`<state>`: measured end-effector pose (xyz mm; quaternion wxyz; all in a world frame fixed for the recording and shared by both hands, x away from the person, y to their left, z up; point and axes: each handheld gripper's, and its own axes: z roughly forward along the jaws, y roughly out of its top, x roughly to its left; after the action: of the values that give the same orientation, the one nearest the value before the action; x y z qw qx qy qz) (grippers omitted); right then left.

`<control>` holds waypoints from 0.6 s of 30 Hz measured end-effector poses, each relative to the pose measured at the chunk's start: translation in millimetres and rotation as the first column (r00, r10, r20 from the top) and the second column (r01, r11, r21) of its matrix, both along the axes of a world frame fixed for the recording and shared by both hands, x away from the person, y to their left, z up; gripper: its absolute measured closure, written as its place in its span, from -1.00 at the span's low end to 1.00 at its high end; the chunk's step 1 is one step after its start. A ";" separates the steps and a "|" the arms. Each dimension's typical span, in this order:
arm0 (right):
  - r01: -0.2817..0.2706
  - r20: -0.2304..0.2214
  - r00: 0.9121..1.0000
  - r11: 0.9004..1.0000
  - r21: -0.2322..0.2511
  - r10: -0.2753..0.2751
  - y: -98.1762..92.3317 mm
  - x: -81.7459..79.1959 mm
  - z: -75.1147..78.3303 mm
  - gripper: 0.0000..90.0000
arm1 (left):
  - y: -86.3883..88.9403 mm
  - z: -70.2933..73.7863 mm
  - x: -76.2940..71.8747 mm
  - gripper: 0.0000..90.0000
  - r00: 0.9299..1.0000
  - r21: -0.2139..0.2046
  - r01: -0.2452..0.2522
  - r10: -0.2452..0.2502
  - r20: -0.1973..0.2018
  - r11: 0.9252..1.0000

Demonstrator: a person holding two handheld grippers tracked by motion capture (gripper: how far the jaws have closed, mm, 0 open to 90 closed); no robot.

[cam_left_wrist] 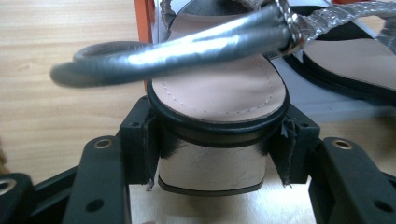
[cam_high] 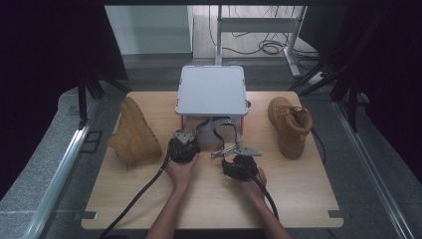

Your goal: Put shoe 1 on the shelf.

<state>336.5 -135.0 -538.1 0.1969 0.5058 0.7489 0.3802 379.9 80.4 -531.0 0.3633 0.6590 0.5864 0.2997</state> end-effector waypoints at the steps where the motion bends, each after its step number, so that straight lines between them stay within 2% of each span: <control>1: 0.000 0.000 1.000 1.000 0.000 0.000 -0.1 0.0 0.0 -0.24 | -0.8 -0.2 4.3 -0.07 1.000 0.003 -0.006 0.006 -0.006 1.000; 5: -0.002 0.000 1.000 1.000 -0.001 0.002 -0.3 0.0 0.1 -0.24 | -3.5 0.5 11.1 -0.07 1.000 0.015 -0.014 0.015 -0.008 1.000; 10: -0.006 -0.004 1.000 1.000 -0.002 0.006 -1.3 0.4 0.5 -0.24 | -2.5 0.1 18.0 -0.07 1.000 -0.019 -0.030 0.030 -0.007 0.999; 15: -0.006 -0.004 1.000 1.000 -0.002 0.006 -1.3 0.3 0.5 -0.24 | -5.1 -2.1 19.5 -0.07 0.999 -0.030 -0.046 0.046 -0.005 0.998; 18: -0.006 -0.004 1.000 1.000 -0.003 0.006 -1.3 0.3 0.5 -0.24 | -7.0 -4.8 19.6 -0.08 0.999 -0.020 -0.045 0.045 -0.009 0.999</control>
<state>336.9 -136.3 -537.5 0.1951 0.5039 0.7514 0.3787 399.5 73.4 -535.8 0.3607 0.6432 0.6056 0.2989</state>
